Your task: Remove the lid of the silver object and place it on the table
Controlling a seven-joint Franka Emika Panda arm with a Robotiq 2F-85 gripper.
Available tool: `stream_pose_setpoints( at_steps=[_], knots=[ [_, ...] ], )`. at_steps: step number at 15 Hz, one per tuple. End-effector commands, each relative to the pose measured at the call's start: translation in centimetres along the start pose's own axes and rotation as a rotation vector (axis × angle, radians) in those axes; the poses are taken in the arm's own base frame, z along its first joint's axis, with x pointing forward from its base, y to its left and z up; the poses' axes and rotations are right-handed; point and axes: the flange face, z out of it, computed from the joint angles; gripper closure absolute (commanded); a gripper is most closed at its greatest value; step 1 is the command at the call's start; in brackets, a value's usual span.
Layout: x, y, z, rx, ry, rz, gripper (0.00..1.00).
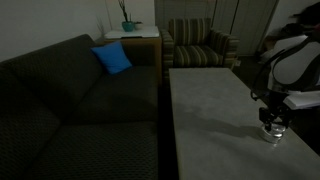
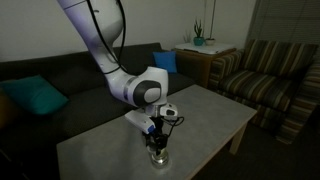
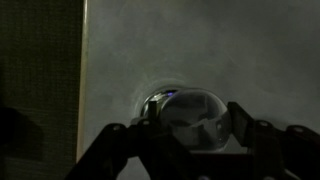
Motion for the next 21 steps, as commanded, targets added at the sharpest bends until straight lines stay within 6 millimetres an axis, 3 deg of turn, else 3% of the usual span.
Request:
stream_pose_setpoints(
  at_steps=[1,7,10,21],
  knots=[
    [-2.0,-1.1,-1.3,-0.029,0.008,-0.066,0.55],
    [-3.1,-4.2,-1.0,-0.007,-0.034,-0.182,0.55],
    [-2.7,-5.4,-0.4,0.012,-0.075,-0.2,0.55],
    [2.8,-6.0,1.3,-0.007,-0.231,-0.098,0.55]
  ],
)
